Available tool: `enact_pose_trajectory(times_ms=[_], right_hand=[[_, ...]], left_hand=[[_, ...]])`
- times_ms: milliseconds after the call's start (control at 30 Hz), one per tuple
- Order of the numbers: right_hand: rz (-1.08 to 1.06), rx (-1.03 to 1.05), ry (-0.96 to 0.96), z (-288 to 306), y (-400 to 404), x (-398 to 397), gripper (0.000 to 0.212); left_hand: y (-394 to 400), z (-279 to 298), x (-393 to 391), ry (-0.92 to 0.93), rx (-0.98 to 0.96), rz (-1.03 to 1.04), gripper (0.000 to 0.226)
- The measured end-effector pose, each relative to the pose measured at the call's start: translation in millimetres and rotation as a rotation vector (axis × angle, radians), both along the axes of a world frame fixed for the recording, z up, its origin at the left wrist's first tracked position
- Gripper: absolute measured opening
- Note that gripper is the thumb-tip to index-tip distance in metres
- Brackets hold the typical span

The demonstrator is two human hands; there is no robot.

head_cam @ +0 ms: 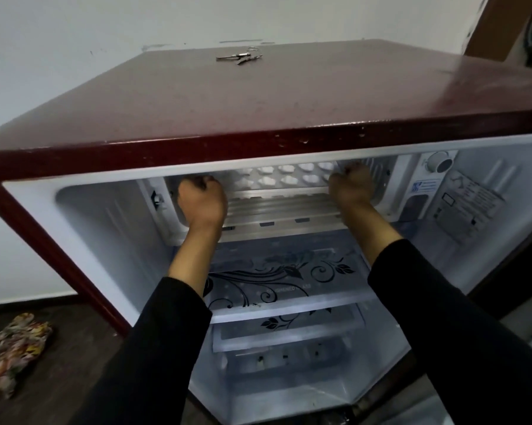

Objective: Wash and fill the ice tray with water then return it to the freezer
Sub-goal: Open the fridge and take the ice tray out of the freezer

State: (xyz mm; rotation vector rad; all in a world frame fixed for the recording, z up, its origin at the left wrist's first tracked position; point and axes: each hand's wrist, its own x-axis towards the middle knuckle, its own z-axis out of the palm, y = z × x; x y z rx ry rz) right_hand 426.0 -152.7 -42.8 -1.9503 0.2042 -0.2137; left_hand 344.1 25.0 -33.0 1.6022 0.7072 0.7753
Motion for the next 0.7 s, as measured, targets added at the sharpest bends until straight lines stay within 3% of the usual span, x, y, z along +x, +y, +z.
enact_pose_trajectory(times_ms=[133, 267, 400, 533, 700], right_hand=[[0.006, 0.081, -0.002, 0, -22, -37, 0.023], [-0.028, 0.167, 0.004, 0, -48, -85, 0.038], [-0.078, 0.136, -0.007, -5, -71, -137, 0.042], [-0.127, 0.188, -0.015, -7, -93, -192, 0.023], [-0.203, 0.235, -0.072, -13, -128, -270, 0.031]], left_hand=[[-11, 0, -25, -0.096, -0.081, -0.01, 0.013], [-32, -4, -62, -0.098, -0.256, -0.048, 0.024], [-60, -8, -101, -0.079, -0.283, -0.1, 0.038], [-81, -12, -140, -0.074, -0.313, -0.136, 0.04], [-111, -21, -198, -0.039, -0.392, -0.229, 0.038]])
